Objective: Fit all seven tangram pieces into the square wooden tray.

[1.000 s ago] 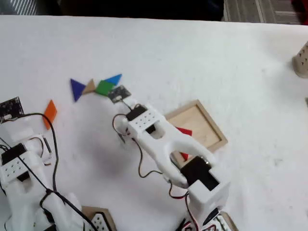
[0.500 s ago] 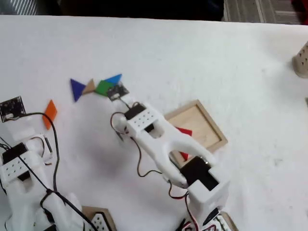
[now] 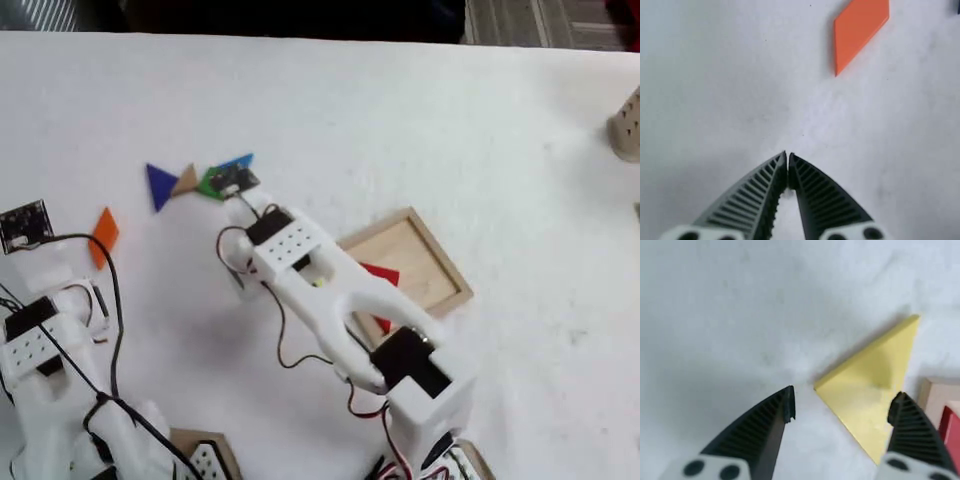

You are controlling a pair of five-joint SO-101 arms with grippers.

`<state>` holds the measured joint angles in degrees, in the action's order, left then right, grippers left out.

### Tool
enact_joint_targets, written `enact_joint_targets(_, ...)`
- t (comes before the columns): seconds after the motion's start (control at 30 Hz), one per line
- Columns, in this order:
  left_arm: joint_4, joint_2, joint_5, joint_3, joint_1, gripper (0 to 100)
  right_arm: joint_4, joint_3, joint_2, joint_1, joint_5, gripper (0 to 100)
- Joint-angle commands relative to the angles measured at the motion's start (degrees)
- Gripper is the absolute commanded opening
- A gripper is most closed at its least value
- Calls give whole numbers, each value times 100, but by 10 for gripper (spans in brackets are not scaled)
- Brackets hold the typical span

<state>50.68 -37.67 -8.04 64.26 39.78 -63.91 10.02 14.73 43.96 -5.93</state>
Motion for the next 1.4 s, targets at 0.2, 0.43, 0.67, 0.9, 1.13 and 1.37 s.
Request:
enact_joint_targets(0.2,-97,-145,-53,0,-84,24,444,492,-22,-154,220,297)
enact_joint_targets(0.43,-88,-145,-62,0,-84,24,444,519,-31,-189,264,297)
enact_joint_targets(0.67,-114,-145,-62,53,-84,24,356,440,-171,-127,264,297)
enact_joint_targets(0.9,-123,-145,-62,53,-84,24,277,422,-382,-48,264,297)
enact_joint_targets(1.13,-123,-145,-62,53,-84,24,92,53,338,-48,264,297)
enact_joint_targets(1.37,-123,-145,-62,62,-84,24,13,-35,418,-48,264,297)
